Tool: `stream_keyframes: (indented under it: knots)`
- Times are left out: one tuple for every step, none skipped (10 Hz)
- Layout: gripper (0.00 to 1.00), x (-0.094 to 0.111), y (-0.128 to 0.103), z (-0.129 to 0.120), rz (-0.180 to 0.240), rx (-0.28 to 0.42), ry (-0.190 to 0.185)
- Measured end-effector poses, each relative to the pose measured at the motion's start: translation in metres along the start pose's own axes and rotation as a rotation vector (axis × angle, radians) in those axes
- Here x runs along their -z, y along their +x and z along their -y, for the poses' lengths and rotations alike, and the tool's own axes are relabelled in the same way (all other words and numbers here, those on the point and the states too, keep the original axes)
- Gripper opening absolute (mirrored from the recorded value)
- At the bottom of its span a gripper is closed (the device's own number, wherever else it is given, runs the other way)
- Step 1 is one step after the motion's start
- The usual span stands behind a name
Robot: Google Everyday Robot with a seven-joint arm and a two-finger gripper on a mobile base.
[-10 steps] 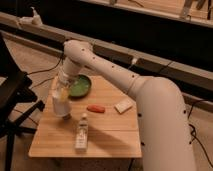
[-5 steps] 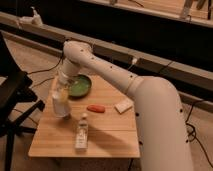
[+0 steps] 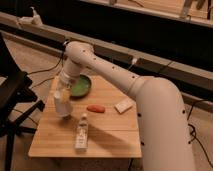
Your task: Place the ceramic cup over the eraser
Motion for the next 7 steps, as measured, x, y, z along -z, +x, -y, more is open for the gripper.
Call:
stream_keyframes:
  knots:
    - [0.8, 0.0, 0.001, 0.0, 0.005, -0.002, 0.001]
    - [0.8, 0.001, 0.001, 0.0, 0.008, -0.003, 0.001]
    - [0.78, 0.0, 0.0, -0.002, 0.009, 0.0, -0.003]
    - [0.7, -0.004, -0.001, -0.002, 0.012, 0.004, 0.0]
    - [0.6, -0.011, -0.005, 0.0, 0.009, 0.005, 0.0]
    - [0.49, -0.016, -0.011, 0.001, 0.008, 0.006, -0.001]
    - [0.38, -0.014, -0.013, -0.004, 0.009, 0.007, 0.002]
